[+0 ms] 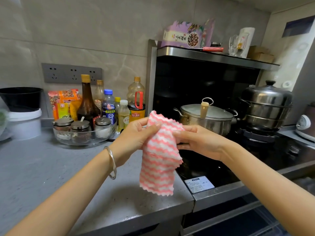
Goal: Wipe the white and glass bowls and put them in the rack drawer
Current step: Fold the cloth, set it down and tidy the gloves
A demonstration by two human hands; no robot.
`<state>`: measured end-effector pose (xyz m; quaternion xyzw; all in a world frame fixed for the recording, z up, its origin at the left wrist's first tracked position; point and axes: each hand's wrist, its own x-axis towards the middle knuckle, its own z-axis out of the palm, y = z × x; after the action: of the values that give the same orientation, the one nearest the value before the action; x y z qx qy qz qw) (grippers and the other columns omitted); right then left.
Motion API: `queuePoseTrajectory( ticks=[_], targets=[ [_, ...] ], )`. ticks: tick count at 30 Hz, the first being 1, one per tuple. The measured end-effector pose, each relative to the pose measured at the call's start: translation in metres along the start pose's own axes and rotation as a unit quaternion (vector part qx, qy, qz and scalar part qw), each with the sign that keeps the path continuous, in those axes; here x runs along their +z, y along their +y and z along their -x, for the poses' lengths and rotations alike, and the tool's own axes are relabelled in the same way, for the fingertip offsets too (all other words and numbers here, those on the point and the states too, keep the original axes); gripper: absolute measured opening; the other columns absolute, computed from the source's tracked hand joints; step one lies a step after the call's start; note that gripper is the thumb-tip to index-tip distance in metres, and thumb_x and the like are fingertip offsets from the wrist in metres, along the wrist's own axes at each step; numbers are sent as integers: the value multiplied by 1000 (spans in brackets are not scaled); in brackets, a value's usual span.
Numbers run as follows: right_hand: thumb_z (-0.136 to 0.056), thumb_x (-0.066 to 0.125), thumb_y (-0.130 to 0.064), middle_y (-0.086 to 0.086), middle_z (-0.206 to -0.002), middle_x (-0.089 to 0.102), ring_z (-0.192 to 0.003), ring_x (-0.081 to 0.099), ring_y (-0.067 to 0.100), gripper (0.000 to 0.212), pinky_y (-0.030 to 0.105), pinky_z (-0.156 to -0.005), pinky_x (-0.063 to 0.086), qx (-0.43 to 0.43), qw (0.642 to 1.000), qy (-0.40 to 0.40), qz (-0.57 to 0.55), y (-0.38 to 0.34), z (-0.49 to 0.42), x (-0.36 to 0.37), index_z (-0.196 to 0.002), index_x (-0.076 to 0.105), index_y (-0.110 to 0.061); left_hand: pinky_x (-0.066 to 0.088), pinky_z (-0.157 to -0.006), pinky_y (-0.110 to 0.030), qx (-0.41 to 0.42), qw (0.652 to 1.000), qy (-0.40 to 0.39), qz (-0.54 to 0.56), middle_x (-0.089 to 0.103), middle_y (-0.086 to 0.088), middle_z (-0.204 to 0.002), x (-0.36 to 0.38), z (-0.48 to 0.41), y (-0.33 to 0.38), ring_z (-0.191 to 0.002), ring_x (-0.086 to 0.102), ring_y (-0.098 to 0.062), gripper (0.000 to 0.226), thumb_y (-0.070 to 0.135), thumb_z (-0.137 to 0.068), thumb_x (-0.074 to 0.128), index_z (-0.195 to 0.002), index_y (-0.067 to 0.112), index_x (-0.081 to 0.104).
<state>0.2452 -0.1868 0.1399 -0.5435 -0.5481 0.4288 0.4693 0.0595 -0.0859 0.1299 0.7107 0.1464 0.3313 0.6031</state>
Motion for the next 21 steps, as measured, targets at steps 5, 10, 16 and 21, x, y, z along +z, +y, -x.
queuePoseTrajectory(
  ticks=[5, 10, 16, 21],
  targets=[
    [-83, 65, -29, 9, -110, 71, -103, 68, 20, 39, 31, -94, 53, -13, 993, 117, -17, 7, -21, -5, -118, 66, -12, 56, -58, -19, 13, 997, 66, -25, 73, 9, -78, -4, -26, -16, -68, 67, -2, 15, 23, -96, 54, -98, 18, 67],
    [-92, 62, -23, 8, -102, 73, -94, 71, 16, 31, 24, -84, 56, -67, 976, 192, 73, 9, -26, -12, -119, 66, -9, 54, -64, -16, 36, 996, 78, -25, 70, 7, -78, -10, -48, -28, -71, 66, 0, 13, 13, -95, 54, -90, 12, 66],
    [-92, 60, -22, 7, -105, 73, -100, 69, 19, 27, 26, -89, 54, 31, 991, 102, 82, 64, 21, -2, -113, 70, -9, 56, -68, -20, -40, 995, -40, -79, 68, -7, -80, -6, -1, -80, -74, 63, -9, 7, 4, -91, 58, -94, 5, 64],
    [-89, 65, -23, 11, -86, 75, -81, 71, 18, 21, 28, -81, 57, 132, 987, 42, 81, 104, 45, 13, -99, 72, -6, 47, -53, -15, -138, 979, -118, -95, 57, 5, -52, -4, 33, -116, -49, 55, -3, 11, 6, -89, 61, -81, 5, 54]
  ],
)
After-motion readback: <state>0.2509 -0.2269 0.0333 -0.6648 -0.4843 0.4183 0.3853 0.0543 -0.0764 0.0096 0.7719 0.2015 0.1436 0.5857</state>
